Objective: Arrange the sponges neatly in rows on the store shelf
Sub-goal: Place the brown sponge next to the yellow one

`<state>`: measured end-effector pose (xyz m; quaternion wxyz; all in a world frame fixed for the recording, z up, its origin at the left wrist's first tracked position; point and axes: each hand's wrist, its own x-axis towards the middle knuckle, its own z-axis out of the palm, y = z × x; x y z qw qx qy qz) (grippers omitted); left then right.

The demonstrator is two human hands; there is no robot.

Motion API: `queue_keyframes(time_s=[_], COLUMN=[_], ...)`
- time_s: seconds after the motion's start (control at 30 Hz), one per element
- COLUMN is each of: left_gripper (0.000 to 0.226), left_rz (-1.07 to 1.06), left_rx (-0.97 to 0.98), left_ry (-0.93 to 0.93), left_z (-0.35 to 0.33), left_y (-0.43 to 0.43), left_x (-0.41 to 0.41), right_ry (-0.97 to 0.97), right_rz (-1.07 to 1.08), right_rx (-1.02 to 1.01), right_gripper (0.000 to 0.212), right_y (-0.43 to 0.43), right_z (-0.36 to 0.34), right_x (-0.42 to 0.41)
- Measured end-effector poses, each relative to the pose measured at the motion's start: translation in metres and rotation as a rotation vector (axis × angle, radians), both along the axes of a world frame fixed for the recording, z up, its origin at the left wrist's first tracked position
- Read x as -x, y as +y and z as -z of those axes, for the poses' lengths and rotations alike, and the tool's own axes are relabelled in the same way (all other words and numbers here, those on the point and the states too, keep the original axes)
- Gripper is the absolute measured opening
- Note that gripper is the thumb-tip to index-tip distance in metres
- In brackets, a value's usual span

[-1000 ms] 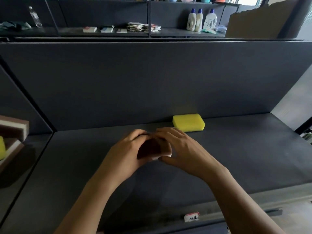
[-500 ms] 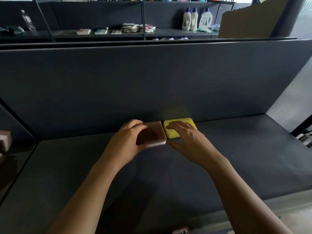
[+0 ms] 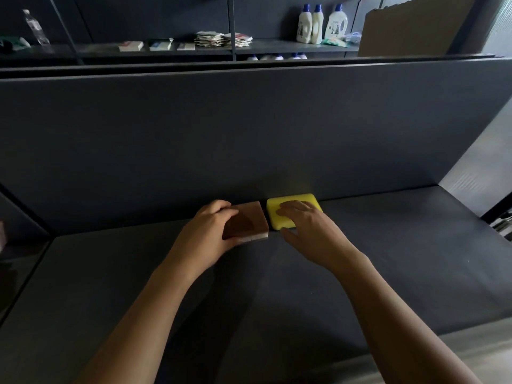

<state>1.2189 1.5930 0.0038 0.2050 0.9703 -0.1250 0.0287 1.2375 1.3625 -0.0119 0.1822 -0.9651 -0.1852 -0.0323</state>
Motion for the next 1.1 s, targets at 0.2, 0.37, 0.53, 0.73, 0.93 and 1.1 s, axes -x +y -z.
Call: queue_keyframes(time_s=[0.2,0.37,0.53,0.73,0.93,1.1], left_gripper=[0.064,0.052,0.047,0.048,0.049,0.047], left_rz=[0.009,0.079,0.057,0.056,0.043,0.030], left_rx=[-0.103,-0.102,-0.075,-0.060,-0.052,-0.058], left_ry=[-0.070,-0.148,-0.166,-0.181,-0.178,-0.186], left_z=[-0.001,0.001,0.006,0.005,0.005,0.005], left_y=[-0.007,-0.021,-0.028,-0.032,-0.032,-0.027], left_x=[-0.001,0.000,-0.008,-0.012,-0.013,-0.009], right_ry=[-0.009,-0.001,0.009,0.012,0.016,0.029], right_rz=[-0.010,-0.012,-0.015,-0.013,-0.022,-0.051], right_rx=[-0.010,-0.024,-0.019,-0.023,-0.020,-0.045], right_gripper=[0.044,0.044,0.044,0.045,0.046,0.047], right_y=[-0.001,-0.002,-0.003,-0.001,0.004,0.012], right_z=[0.002,0.001,0.001,0.003,0.003,0.002], right_x=[-0.001,-0.002,-0.003,-0.004,-0.003,0.000])
